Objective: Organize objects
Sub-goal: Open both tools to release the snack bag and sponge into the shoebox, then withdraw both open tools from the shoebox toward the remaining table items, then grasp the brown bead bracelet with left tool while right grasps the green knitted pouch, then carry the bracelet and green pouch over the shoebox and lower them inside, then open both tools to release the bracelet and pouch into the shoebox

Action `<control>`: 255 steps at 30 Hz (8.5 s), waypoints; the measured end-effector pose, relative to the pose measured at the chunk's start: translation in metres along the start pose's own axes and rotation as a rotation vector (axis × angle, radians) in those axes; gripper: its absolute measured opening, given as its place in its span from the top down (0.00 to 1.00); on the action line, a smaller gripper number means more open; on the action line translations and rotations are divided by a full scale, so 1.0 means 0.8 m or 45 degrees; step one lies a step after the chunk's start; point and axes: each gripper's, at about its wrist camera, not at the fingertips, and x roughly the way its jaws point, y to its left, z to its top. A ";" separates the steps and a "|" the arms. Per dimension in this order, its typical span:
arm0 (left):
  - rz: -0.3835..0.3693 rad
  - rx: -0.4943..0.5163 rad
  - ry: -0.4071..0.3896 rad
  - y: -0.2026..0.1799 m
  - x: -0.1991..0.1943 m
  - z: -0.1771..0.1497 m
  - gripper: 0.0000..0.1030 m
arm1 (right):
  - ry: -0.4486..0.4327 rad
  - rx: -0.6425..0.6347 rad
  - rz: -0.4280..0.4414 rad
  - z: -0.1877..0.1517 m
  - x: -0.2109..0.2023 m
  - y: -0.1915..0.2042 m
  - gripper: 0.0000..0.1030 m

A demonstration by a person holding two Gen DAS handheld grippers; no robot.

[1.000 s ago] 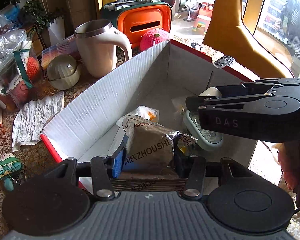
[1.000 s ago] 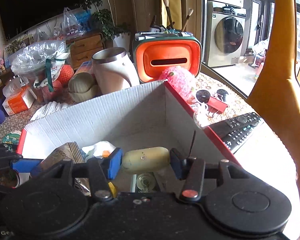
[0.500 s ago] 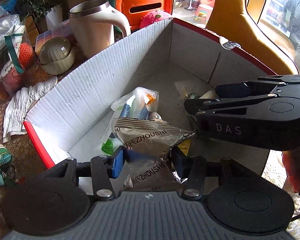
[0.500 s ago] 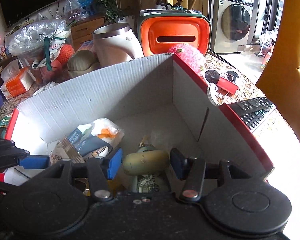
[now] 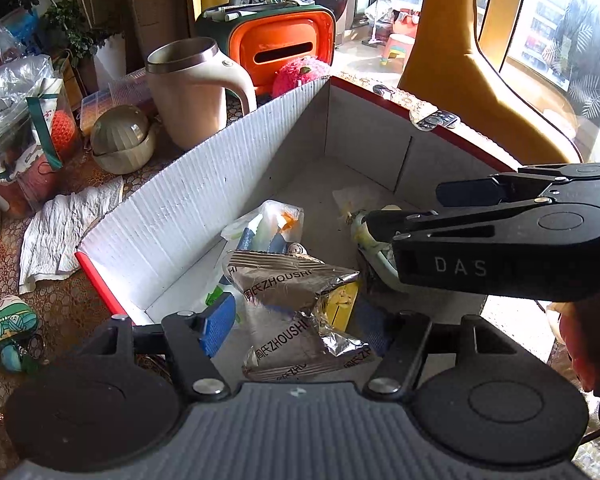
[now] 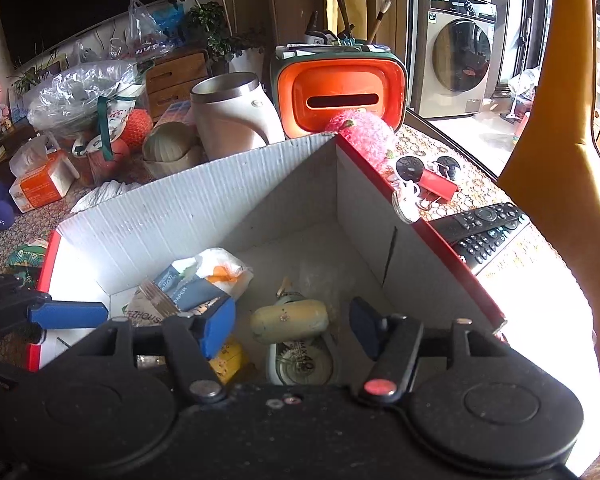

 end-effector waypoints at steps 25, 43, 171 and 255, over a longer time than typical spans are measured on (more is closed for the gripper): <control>0.001 -0.039 -0.224 0.034 -0.151 -0.040 0.19 | -0.181 -0.019 0.099 -0.012 -0.148 0.048 0.19; 0.018 -0.103 -0.306 0.099 -0.230 -0.104 0.11 | -0.286 -0.081 0.226 -0.045 -0.212 0.110 0.07; 0.179 -0.322 -0.274 0.314 -0.142 -0.214 0.77 | 0.007 -0.396 0.511 0.036 -0.034 0.330 0.29; 0.071 0.004 0.002 0.056 0.050 0.023 0.77 | 0.067 -0.331 0.116 -0.001 0.022 -0.007 0.18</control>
